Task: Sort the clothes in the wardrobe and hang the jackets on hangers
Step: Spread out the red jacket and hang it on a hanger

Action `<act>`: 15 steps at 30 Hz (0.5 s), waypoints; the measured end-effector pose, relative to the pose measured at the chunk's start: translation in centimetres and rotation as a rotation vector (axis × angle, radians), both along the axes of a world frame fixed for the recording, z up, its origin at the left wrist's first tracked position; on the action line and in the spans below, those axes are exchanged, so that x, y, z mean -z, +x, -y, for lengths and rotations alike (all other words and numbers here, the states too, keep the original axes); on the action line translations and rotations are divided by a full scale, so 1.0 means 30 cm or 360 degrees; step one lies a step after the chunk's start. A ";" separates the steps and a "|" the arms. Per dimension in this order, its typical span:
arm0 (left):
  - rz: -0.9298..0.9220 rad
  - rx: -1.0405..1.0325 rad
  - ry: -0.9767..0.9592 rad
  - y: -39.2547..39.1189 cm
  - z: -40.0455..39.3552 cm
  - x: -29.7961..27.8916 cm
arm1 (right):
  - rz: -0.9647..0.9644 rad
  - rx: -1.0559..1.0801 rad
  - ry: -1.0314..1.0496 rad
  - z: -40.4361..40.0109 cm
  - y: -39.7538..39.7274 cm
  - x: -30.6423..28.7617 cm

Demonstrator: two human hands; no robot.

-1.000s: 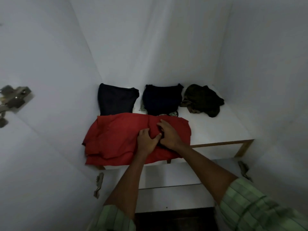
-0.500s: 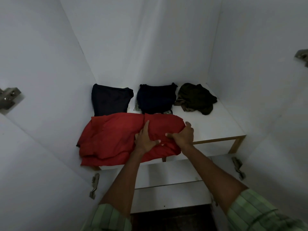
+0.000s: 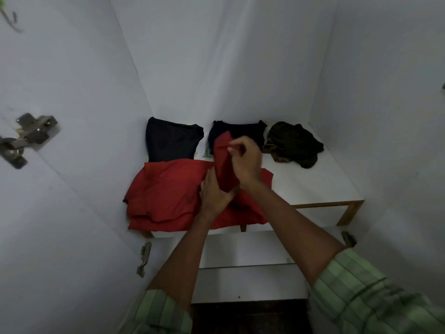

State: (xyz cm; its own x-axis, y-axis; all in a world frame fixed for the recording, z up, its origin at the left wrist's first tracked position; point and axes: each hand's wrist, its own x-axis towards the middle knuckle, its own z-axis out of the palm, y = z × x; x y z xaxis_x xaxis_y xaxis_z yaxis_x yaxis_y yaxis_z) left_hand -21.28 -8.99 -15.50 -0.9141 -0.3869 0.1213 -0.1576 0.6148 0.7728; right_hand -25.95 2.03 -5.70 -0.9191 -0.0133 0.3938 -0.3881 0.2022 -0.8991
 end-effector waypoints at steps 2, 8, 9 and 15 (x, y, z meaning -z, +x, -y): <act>-0.0465 -0.0282 0.0265 0.025 0.005 -0.035 | 0.0234 -0.0693 -0.0071 0.080 0.028 -0.047; -0.0773 -0.1414 0.0520 0.143 0.180 -0.064 | 0.0036 -0.0441 0.0869 0.155 -0.007 0.144; -0.0748 -0.1499 0.0433 0.176 0.211 -0.062 | 0.0088 -0.0375 0.1152 0.142 -0.017 0.203; -0.0698 -0.0890 -0.0382 0.220 0.201 -0.013 | 0.0118 -0.0354 0.1345 0.069 0.003 0.425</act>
